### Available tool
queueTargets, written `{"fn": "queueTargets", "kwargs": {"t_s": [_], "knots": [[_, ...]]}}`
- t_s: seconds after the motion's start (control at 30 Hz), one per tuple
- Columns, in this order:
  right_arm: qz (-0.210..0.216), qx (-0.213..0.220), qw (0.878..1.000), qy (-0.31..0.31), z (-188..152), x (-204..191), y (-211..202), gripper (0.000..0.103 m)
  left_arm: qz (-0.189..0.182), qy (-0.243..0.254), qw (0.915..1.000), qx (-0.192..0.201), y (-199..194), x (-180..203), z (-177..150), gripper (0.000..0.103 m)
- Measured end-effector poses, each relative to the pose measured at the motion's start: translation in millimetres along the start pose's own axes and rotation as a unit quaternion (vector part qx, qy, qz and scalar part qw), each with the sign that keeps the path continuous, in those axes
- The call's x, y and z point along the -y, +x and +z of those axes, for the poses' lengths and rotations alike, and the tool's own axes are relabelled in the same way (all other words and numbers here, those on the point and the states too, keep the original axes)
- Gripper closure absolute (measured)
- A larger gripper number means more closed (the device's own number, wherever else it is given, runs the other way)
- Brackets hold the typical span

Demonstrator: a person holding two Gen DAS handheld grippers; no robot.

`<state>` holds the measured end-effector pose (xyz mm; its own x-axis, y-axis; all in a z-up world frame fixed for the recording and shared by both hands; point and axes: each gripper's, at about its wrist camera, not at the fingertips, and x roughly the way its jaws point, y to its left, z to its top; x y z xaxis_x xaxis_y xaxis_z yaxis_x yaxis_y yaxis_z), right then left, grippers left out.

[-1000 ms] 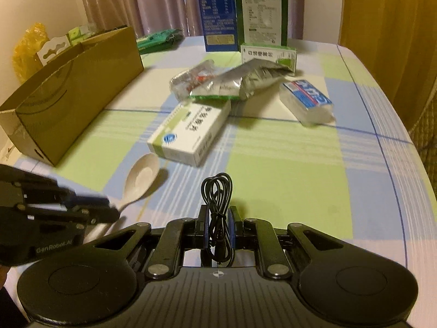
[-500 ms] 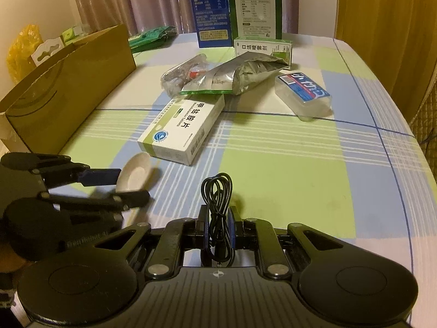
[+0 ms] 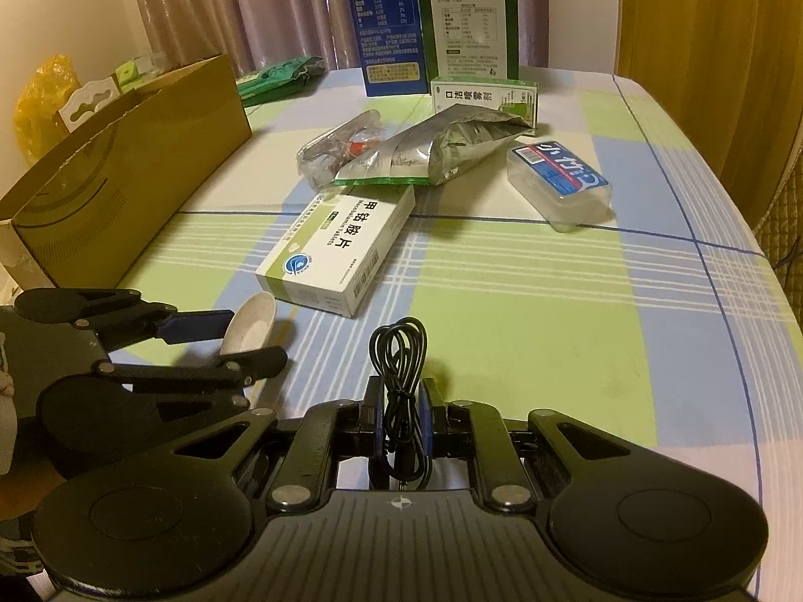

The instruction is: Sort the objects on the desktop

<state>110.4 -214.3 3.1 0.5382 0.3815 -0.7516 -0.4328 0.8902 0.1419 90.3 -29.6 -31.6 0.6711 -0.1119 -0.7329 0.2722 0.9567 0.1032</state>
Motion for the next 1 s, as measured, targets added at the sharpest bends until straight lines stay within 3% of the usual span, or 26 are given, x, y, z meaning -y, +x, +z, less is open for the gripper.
{"fn": "queueTargets", "kwargs": {"t_s": [0.7, 1.0], "knots": [[0.025, 0.053, 0.998, 0.007, 11, -7, -17, 0.093, -0.013, -0.046, 0.9972, 0.058, -55, -26, 29, 0.076], [0.041, 0.089, 0.995, -0.017, 54, -47, -45, 0.093, 0.025, -0.071, 0.9939, 0.081, -114, -83, 47, 0.076]]}}
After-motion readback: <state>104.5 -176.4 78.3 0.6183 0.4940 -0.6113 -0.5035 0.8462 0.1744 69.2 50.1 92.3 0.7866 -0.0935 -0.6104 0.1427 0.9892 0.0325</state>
